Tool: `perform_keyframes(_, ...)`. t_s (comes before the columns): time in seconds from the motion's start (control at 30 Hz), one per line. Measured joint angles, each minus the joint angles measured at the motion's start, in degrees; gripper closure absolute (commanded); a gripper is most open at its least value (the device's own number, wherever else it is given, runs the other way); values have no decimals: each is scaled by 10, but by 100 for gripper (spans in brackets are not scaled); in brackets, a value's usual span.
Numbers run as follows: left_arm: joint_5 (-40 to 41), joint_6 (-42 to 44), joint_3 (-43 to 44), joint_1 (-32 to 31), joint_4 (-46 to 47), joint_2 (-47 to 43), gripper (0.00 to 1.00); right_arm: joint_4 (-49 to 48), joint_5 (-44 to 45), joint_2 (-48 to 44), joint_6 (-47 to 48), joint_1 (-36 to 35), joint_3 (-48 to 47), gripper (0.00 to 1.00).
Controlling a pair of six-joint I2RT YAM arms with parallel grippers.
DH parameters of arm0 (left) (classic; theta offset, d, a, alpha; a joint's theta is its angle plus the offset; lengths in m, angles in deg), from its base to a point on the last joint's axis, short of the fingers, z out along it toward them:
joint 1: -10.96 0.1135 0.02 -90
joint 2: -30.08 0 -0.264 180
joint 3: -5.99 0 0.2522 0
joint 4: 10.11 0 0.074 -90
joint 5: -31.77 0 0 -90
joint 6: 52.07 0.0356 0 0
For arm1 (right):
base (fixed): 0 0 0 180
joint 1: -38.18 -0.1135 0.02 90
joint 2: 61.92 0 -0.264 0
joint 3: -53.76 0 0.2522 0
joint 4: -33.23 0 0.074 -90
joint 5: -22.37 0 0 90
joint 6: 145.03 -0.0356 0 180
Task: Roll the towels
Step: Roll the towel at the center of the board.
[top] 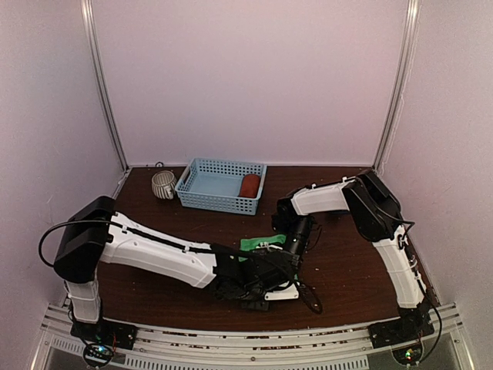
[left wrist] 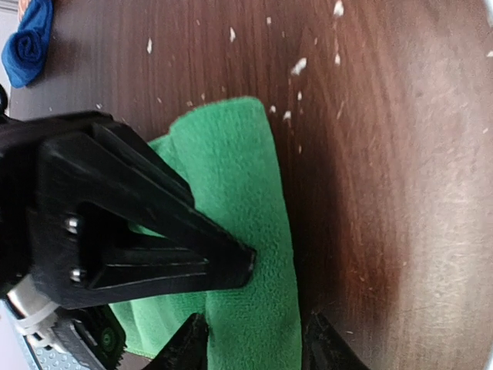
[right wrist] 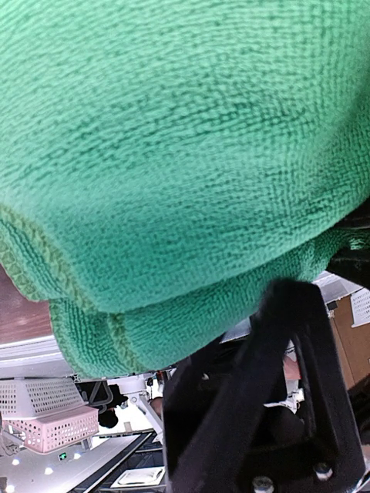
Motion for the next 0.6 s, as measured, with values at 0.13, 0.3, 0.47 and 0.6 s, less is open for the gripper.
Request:
perform_keyframes(0.13,3,-2,-8,2,5,10,62,0,0,0,0,0,0,98)
perform_keyframes(0.3,10,-8,-8,2,17,23,77,0,0,0,0,0,0,96)
perform_keyframes(0.47,16,-16,-8,3,20,24,92,-1,3,-7,5,0,2,78)
perform_keyframes(0.6,11,-21,-8,5,23,24,100,-11,30,-47,15,2,8,70)
